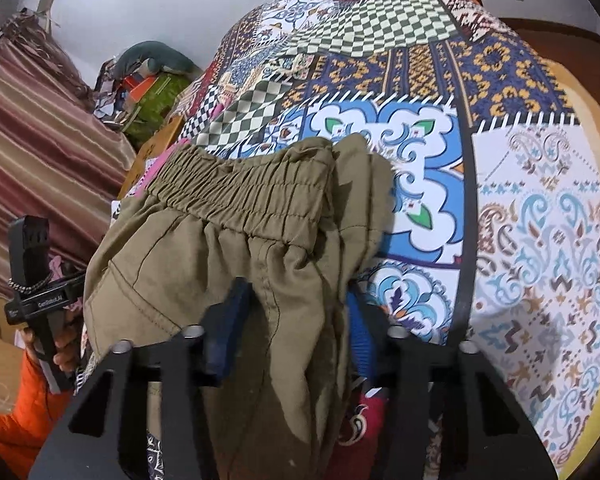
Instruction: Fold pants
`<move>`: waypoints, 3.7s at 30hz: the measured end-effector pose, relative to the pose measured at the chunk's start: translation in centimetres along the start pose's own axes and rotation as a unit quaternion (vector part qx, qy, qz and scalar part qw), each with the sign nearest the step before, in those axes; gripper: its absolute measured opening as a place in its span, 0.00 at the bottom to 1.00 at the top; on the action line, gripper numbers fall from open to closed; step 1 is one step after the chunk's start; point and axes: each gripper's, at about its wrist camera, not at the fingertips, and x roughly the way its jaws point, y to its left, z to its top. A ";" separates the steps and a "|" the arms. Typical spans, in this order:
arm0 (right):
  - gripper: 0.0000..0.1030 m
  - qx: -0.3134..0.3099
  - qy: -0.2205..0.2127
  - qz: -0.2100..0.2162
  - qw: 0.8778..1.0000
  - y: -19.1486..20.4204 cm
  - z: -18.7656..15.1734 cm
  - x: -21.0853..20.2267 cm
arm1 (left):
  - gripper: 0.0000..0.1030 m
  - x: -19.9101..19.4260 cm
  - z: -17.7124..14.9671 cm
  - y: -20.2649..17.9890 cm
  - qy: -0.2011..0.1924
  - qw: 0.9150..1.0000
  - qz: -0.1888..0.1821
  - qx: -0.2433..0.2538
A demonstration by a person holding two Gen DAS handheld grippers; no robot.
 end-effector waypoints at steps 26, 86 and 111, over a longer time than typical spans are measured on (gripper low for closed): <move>0.09 -0.127 -0.097 -0.055 0.986 6.4 2.6 -4.7 | 0.01 -8.2 2.8 -4.6 -0.135 0.988 0.035 0.070; 0.15 -0.096 -0.084 -0.041 0.991 3.5 2.9 -3.1 | 0.03 -3.8 2.0 -3.2 -0.087 0.991 0.070 0.078; 0.14 -0.209 -0.155 -0.016 0.965 15.4 10.9 -2.1 | 0.03 -14.4 7.9 3.6 -0.202 0.973 0.102 0.035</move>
